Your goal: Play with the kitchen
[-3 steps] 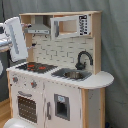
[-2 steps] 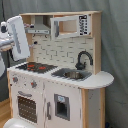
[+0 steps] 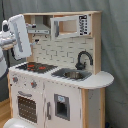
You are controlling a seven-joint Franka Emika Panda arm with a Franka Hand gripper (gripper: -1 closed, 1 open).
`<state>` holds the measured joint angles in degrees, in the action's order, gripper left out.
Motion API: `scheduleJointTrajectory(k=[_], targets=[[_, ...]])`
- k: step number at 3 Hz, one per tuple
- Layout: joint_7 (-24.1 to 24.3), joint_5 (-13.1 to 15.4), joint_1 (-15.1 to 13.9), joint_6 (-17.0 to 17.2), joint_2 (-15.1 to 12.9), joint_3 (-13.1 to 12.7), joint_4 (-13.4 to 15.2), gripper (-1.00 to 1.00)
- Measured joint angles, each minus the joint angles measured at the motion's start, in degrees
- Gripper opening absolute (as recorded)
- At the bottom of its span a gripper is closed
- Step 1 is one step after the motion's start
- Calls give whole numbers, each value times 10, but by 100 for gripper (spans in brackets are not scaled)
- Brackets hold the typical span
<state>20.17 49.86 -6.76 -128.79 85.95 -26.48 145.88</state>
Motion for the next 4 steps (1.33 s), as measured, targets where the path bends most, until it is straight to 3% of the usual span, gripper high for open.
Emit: scheduleJointTrajectory(k=[4], targets=[[-10, 50, -41, -201, -51, 134, 10, -100]])
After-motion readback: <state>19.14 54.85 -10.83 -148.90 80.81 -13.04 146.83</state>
